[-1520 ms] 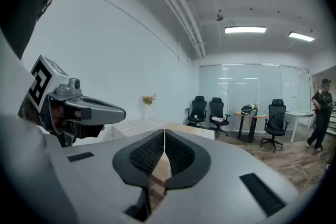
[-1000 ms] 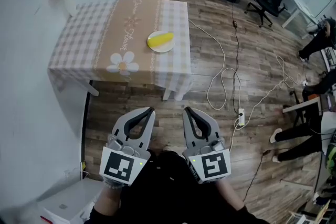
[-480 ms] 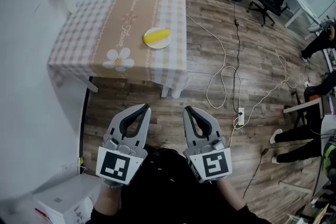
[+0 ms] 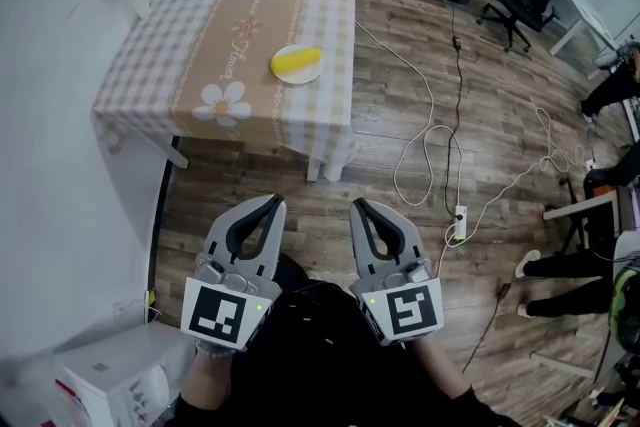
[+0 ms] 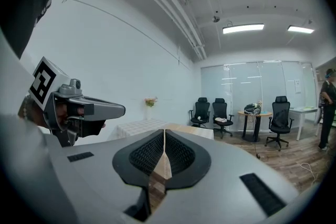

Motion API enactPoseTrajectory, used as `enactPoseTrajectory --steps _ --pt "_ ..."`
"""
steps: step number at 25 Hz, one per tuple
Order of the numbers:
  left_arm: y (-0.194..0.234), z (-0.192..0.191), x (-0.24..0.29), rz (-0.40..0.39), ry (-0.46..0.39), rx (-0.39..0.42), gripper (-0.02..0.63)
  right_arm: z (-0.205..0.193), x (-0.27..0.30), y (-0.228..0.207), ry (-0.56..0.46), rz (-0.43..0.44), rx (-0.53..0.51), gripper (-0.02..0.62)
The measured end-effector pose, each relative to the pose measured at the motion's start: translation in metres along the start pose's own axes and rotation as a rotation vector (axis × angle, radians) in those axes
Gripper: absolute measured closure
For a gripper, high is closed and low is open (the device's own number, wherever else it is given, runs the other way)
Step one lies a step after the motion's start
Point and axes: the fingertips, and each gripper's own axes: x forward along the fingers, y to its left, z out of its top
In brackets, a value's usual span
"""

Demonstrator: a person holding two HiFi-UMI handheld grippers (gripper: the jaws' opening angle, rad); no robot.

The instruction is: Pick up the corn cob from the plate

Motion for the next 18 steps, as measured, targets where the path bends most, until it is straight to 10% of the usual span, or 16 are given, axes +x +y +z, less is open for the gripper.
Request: enactPoseTrajectory --steps 18 --pt "-0.005 0.003 0.034 -0.058 -0.008 0.031 0.594 -0.01 -0.003 -0.031 0.021 -0.088 0.018 0.551"
